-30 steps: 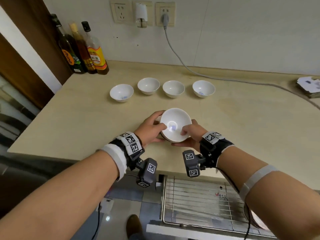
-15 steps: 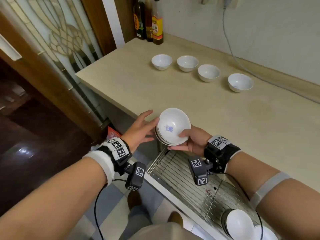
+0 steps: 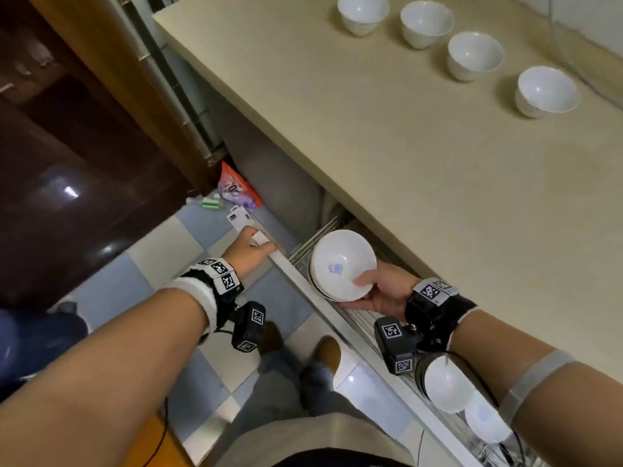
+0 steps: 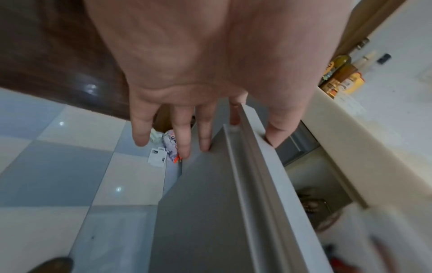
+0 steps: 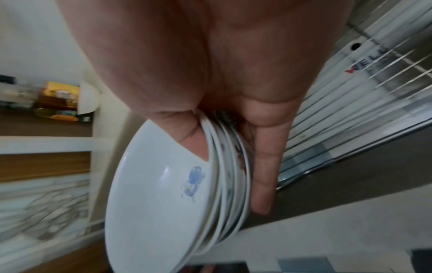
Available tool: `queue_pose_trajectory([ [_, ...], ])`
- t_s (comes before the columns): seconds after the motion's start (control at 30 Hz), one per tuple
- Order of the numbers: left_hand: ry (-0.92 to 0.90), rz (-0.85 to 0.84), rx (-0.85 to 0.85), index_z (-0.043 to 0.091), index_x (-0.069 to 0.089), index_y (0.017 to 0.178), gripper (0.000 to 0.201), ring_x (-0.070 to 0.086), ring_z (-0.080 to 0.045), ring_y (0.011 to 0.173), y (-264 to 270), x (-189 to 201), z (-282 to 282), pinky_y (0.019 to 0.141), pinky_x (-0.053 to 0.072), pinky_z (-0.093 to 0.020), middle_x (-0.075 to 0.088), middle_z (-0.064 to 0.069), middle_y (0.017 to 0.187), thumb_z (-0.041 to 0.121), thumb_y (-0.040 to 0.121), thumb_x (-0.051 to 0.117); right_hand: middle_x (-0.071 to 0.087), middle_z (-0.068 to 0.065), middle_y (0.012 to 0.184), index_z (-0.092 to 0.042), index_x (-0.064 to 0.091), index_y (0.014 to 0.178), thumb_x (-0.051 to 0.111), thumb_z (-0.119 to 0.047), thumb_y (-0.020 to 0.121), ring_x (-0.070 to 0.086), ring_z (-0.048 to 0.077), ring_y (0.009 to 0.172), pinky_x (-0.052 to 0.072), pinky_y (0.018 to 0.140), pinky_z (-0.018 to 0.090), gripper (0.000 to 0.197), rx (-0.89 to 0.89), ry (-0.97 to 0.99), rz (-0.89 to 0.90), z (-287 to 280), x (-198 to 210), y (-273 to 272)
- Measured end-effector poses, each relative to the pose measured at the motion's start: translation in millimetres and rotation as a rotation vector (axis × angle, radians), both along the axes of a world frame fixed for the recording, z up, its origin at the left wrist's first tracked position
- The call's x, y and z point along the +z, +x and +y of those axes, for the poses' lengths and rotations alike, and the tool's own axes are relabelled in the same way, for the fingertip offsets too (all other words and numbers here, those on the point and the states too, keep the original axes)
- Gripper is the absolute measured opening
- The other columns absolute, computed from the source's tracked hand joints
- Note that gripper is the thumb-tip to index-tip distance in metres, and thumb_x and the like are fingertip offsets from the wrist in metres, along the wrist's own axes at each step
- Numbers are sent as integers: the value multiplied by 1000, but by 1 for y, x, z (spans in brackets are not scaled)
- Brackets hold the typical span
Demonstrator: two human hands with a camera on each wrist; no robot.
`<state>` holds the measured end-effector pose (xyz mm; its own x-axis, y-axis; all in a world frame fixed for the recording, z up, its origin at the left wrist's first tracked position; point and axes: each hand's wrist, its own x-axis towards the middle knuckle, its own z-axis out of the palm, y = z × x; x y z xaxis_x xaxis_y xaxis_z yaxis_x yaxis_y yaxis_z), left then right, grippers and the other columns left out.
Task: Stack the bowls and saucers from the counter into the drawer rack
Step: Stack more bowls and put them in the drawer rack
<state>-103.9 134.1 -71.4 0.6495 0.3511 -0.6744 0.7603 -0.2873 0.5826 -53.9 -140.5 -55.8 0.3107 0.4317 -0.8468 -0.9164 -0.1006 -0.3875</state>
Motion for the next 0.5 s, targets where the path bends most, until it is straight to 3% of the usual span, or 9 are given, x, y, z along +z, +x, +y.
queue_pose_trajectory([
  [0.17, -160, -9, 204, 24, 39, 132, 42, 62, -29, 117, -3, -6, -15, 61, 38, -27, 60, -14, 130, 27, 94, 57, 54, 30, 133, -3, 41, 141, 43, 17, 86, 65, 50, 102, 59, 75, 58, 58, -95, -137, 66, -14, -50, 4],
  [0.3, -238, -11, 220, 26, 36, 135, 43, 67, -17, 108, -5, -6, -13, 63, 39, -25, 61, -10, 134, 27, 96, 55, 45, 31, 141, -6, 36, 145, 38, 19, 88, 61, 50, 90, 59, 61, 57, 63, -114, -222, 69, -7, -88, 14],
  [0.37, -236, -4, 213, 28, 38, 133, 42, 68, -14, 105, -5, -9, -8, 63, 42, -28, 64, -7, 133, 28, 95, 57, 39, 30, 146, -10, 35, 147, 38, 19, 89, 58, 55, 99, 60, 54, 55, 64, -83, -254, 72, 0, -106, 20],
  [0.43, -237, -12, 216, 27, 40, 132, 42, 69, -12, 104, -4, -10, -5, 65, 48, -27, 64, -7, 131, 26, 95, 59, 36, 30, 148, -13, 35, 147, 38, 19, 90, 52, 59, 116, 61, 68, 55, 65, -55, -271, 68, 5, -124, 28],
  [0.47, -239, -6, 213, 29, 41, 131, 41, 69, -12, 102, -4, -11, -3, 73, 48, -30, 64, -6, 131, 27, 94, 60, 35, 29, 148, -14, 34, 147, 37, 19, 91, 49, 59, 120, 59, 79, 56, 65, -57, -275, 69, 9, -133, 30],
  [0.5, -241, 1, 203, 31, 42, 128, 40, 70, -11, 101, -4, -11, -3, 82, 44, -35, 64, -4, 130, 29, 93, 61, 33, 28, 148, -14, 34, 147, 37, 19, 90, 47, 59, 123, 58, 81, 57, 66, -65, -277, 68, 13, -142, 32],
])
